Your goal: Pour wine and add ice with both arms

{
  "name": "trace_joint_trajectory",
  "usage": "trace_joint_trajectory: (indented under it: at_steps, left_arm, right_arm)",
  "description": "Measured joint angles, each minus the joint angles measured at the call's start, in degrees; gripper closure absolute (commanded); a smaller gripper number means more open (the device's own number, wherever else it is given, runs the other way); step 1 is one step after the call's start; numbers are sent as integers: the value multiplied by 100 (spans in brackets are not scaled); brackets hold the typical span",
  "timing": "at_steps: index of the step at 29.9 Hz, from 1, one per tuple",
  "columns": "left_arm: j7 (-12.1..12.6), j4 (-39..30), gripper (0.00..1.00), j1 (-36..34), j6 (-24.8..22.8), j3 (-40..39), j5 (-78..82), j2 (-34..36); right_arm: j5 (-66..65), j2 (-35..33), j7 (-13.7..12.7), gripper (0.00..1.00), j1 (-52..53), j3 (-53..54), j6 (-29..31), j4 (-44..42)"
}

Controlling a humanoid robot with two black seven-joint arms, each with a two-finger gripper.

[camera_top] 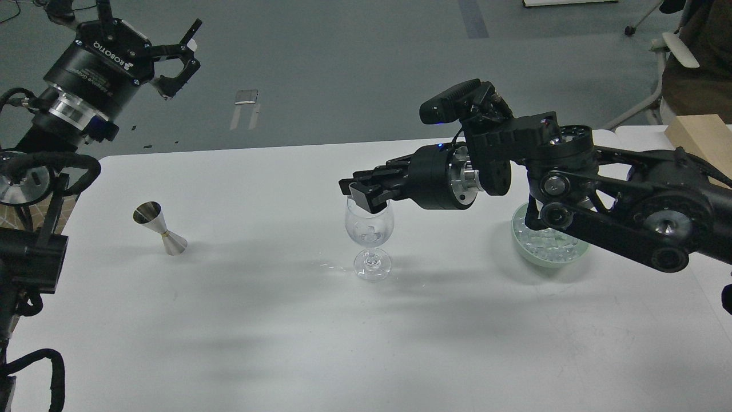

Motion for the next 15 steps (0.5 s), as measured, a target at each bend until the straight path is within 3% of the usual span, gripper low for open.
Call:
trace_joint_trajectory:
  at_steps: [15]
  left_arm:
    - [0, 0, 2, 0, -11, -6, 0, -8]
  right_arm:
    - [-10, 181, -35, 100, 35, 14, 0, -221]
